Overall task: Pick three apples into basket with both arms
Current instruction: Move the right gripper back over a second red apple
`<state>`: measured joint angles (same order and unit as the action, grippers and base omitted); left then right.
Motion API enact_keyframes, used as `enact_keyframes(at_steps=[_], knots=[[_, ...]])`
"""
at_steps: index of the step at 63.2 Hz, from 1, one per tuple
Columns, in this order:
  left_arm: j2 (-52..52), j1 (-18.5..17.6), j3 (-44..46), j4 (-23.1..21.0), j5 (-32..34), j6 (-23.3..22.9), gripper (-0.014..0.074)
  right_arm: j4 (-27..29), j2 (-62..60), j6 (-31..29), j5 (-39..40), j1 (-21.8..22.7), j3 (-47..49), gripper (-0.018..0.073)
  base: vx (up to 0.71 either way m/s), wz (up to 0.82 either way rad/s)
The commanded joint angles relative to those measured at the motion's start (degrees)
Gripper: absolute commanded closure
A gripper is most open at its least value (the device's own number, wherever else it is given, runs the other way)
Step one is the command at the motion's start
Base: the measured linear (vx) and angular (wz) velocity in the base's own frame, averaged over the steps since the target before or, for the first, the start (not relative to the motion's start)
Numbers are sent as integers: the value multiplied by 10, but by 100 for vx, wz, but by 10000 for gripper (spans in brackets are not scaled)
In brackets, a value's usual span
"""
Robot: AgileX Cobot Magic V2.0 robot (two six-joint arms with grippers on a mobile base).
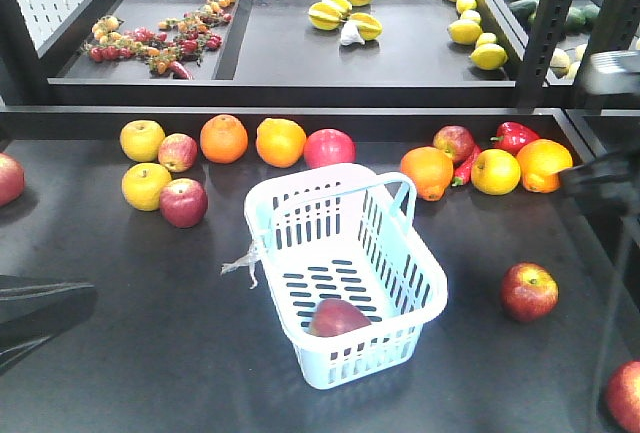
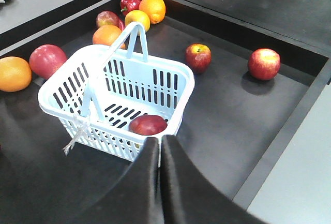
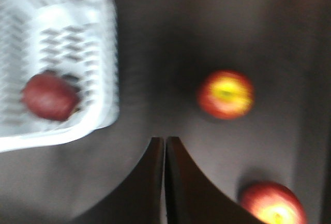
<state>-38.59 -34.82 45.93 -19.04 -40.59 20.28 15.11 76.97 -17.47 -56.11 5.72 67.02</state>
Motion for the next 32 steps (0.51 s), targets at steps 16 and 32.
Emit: enact_keyframes(at_steps=[16,32], knots=[[1,1,12,-15,37,-5,604,28,76,-59,43,43,18,448,0,0],[1,1,12,-15,37,-5,604,38,169,-63,87,43,19,-56,0,0]])
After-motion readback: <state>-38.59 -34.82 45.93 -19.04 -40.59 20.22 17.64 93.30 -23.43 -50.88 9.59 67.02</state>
